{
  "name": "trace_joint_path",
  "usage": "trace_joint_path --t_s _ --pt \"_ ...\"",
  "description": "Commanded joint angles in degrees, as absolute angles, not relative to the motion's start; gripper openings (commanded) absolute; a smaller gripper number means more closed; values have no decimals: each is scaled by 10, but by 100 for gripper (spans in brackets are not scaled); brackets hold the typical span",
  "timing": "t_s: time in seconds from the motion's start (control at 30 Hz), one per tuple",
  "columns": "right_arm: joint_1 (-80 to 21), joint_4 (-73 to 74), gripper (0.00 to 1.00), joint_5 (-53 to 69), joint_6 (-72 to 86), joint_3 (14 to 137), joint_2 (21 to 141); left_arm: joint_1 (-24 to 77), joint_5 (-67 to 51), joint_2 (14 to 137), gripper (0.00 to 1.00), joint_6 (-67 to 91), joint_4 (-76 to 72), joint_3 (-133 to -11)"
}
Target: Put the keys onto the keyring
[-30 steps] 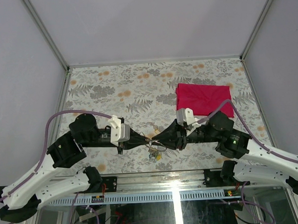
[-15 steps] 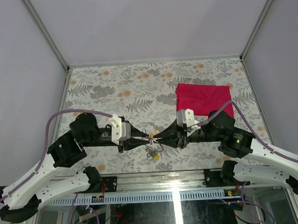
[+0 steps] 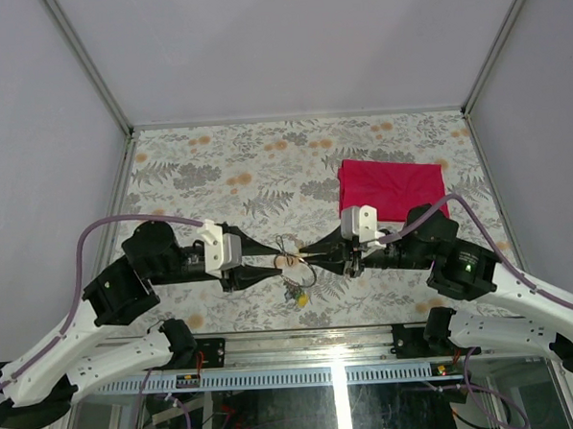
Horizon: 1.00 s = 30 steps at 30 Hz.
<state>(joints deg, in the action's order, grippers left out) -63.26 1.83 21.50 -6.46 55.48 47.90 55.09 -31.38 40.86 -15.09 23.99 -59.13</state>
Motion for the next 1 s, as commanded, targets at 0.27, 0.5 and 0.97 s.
trace_joint_path --t_s 0.27,0.5,0.97 --pt "-633 84 0 79 -138 624 481 550 -192 357 41 -97 138 -550" --pt "-633 186 0 13 -174 672 513 551 -187 368 43 -66 106 -525" --pt "-633 283 21 -152 117 607 526 548 12 378 47 70 86 -458"
